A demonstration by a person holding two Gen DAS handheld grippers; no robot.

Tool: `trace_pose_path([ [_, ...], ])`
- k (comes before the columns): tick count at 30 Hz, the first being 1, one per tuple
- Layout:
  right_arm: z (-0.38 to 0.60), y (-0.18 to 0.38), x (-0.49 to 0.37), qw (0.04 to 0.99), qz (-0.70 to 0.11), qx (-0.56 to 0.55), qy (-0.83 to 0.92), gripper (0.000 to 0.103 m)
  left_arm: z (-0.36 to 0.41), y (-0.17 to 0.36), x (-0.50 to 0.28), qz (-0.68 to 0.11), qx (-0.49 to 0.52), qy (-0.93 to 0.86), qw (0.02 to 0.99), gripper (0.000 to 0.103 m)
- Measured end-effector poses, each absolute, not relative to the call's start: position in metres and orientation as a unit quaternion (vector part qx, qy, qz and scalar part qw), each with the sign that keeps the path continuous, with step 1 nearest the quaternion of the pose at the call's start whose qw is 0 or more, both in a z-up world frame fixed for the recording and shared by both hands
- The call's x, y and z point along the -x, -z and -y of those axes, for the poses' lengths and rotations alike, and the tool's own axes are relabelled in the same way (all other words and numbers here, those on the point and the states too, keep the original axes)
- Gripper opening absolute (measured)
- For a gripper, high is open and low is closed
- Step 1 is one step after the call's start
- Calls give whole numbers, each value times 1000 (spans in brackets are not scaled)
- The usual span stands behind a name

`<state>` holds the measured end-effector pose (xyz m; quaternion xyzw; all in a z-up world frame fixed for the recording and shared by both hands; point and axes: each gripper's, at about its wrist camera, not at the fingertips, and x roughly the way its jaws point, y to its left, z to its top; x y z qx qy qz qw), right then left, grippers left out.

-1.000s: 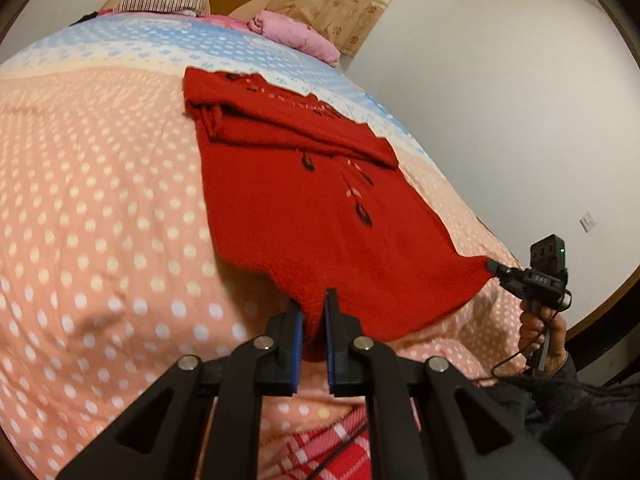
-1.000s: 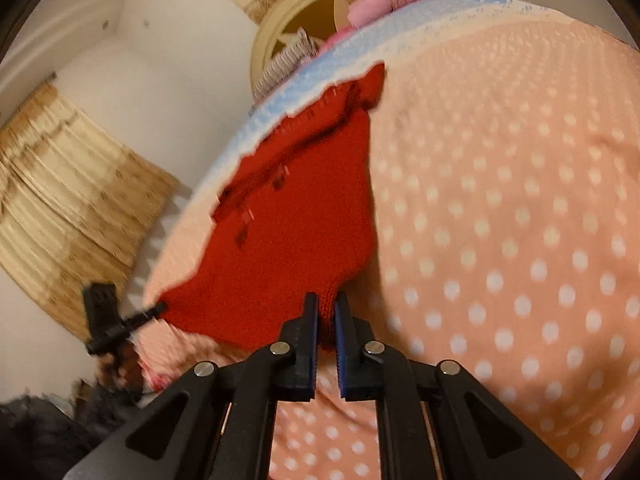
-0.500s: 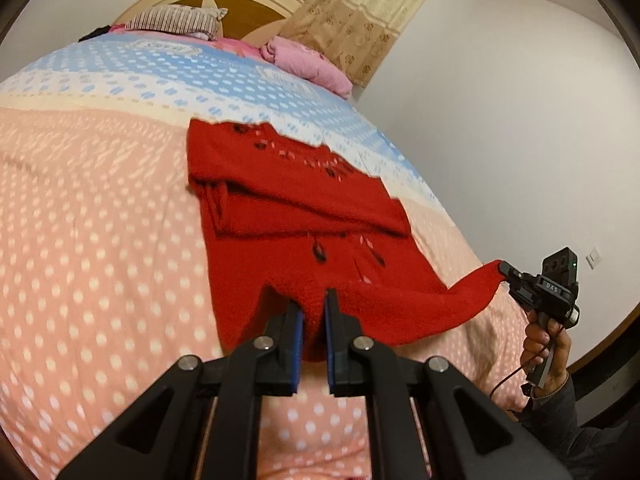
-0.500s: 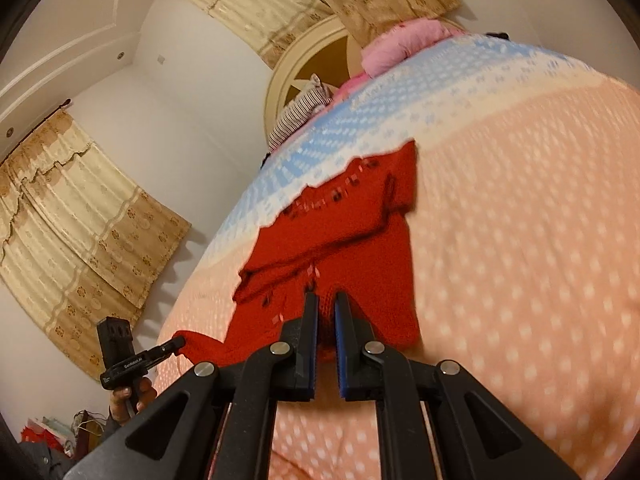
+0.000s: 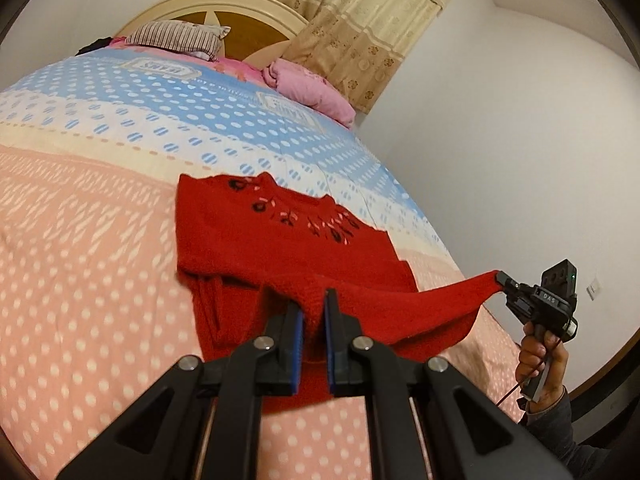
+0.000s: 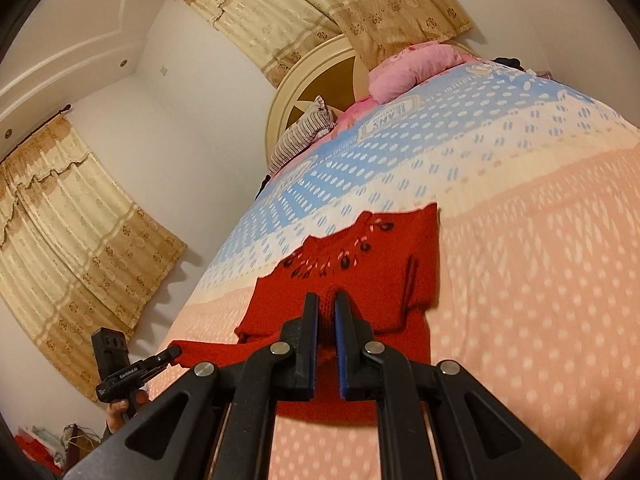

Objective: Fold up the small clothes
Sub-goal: 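Lift the hem with both grippers and fold it toward the collar, then open both grippers to release the folded hem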

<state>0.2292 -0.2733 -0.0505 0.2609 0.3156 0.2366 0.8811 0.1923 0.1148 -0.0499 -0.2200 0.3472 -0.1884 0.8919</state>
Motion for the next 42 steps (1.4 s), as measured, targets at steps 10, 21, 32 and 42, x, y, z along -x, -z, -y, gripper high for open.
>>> trace_pose_path([
  [10, 259, 51, -295, 882, -329, -251, -227, 7, -128, 50, -246, -346, 231, 179, 892, 9],
  [21, 243, 60, -373, 885, -344, -239, -205, 7, -140, 60, -316, -357, 233, 159, 890, 9],
  [32, 242, 117, -439, 877, -393, -232, -150, 7, -125, 99, -373, -403, 171, 120, 891, 9],
  [42, 235, 120, -431, 892, -379, -195, -152, 66, -153, 100, -352, -389, 144, 14, 910, 54],
])
